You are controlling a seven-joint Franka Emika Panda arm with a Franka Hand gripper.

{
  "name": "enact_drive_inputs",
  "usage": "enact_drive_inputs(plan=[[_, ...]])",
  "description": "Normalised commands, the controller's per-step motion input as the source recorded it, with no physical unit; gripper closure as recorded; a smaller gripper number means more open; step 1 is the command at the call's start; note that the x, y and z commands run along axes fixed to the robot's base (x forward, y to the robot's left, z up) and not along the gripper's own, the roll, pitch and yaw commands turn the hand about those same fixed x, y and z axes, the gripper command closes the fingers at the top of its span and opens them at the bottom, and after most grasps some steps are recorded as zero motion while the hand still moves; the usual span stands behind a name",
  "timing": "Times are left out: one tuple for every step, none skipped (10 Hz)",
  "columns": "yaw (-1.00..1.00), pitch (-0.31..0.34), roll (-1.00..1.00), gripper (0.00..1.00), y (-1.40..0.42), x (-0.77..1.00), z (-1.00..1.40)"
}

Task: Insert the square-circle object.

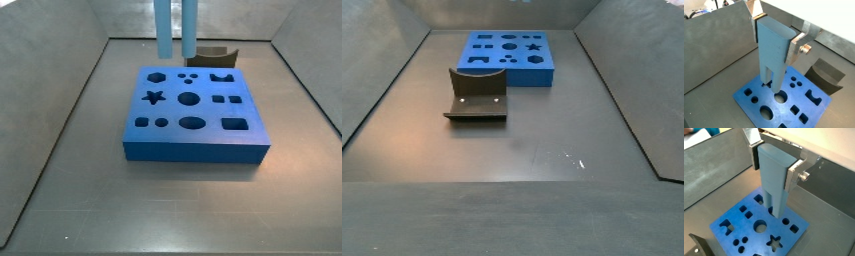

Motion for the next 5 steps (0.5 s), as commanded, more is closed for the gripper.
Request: enact_drive_inputs(plan=[[0.00, 0.034, 0.05, 1.00, 0.00, 0.00, -0.03], [0.05, -0.087, 0.00, 1.00, 0.00, 0.00, -0.51], [0.47, -0.033, 0.13, 1.00, -0.32, -0.27, -1.00], [0.51, 0.007, 0.08, 1.00, -0.43, -0.19, -1.00], [0.46, 0.050, 0.07, 1.00, -0.47, -0.19, -1.00]])
